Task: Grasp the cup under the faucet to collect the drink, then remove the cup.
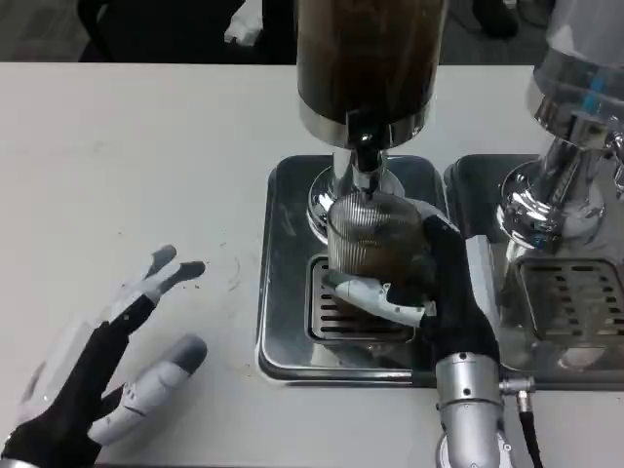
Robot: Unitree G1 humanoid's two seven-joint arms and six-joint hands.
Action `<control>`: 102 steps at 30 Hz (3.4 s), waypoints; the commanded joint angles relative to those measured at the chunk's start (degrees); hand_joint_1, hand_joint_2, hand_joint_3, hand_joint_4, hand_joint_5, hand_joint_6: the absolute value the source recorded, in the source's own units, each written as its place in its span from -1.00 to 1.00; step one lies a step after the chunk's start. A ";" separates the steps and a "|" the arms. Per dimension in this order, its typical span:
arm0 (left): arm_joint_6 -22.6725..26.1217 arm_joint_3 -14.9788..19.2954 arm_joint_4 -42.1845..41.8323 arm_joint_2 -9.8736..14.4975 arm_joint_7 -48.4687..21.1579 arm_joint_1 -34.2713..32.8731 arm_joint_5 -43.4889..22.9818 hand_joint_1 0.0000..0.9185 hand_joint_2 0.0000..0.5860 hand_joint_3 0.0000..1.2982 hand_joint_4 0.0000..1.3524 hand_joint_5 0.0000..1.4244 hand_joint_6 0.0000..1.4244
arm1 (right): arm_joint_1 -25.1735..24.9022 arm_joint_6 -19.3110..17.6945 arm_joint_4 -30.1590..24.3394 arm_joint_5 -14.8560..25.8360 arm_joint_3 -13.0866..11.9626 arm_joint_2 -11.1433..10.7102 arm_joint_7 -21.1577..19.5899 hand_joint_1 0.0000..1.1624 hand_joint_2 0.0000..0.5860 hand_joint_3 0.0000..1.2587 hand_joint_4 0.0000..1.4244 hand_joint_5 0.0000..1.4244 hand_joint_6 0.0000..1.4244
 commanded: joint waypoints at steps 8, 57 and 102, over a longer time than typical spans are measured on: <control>0.23 -1.87 0.75 0.77 -0.98 -1.35 -0.63 -1.00 -0.46 -0.68 -1.00 -0.85 -0.99 | 3.41 -2.38 -4.57 -2.87 0.74 0.38 -4.65 1.00 -0.63 0.05 0.02 0.14 0.55; 5.52 2.91 -19.98 10.80 7.80 8.71 20.68 -1.00 -0.48 -1.00 -1.00 -1.00 -1.00 | 31.97 1.09 -47.27 -5.37 2.63 -2.76 7.60 0.97 -0.67 0.15 0.13 0.23 0.73; 14.18 1.71 -36.35 7.09 18.63 24.09 30.28 -1.00 -0.52 -1.00 -1.00 -1.00 -1.00 | 44.34 1.67 -62.90 -3.02 3.16 -6.51 19.48 0.92 -0.70 0.15 0.15 0.24 0.79</control>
